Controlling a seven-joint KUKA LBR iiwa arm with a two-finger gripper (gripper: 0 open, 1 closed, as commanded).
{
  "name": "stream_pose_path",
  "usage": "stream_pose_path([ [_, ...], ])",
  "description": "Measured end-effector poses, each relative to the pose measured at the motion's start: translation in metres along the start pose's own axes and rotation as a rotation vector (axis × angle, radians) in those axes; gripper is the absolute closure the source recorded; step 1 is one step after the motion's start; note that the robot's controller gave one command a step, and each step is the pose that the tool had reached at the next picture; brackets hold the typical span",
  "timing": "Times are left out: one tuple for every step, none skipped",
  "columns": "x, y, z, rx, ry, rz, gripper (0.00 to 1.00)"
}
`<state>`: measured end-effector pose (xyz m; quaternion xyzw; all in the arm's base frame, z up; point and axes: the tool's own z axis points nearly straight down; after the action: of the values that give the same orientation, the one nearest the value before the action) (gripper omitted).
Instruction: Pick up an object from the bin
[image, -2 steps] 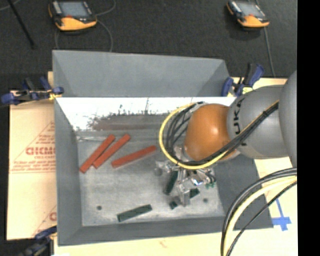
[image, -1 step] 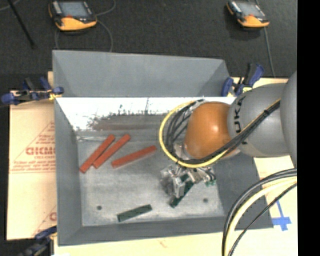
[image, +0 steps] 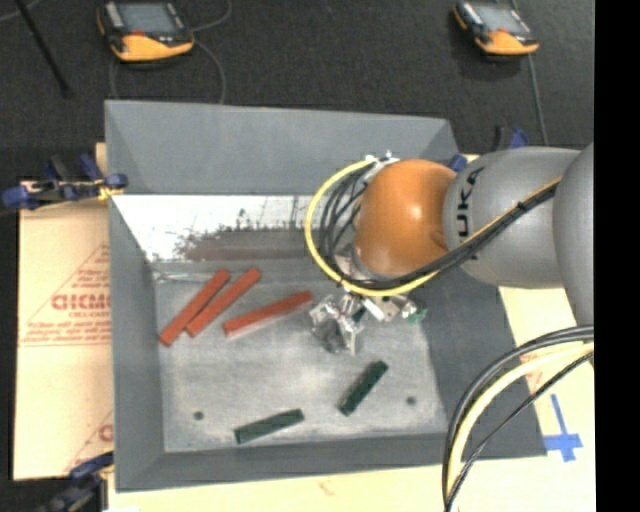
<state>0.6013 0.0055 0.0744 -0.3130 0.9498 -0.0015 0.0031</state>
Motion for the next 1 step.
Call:
stream_pose_path([
  [-0.0471, 0.0062, -0.0006, 0.002, -0.001, -0.143, 1.0],
])
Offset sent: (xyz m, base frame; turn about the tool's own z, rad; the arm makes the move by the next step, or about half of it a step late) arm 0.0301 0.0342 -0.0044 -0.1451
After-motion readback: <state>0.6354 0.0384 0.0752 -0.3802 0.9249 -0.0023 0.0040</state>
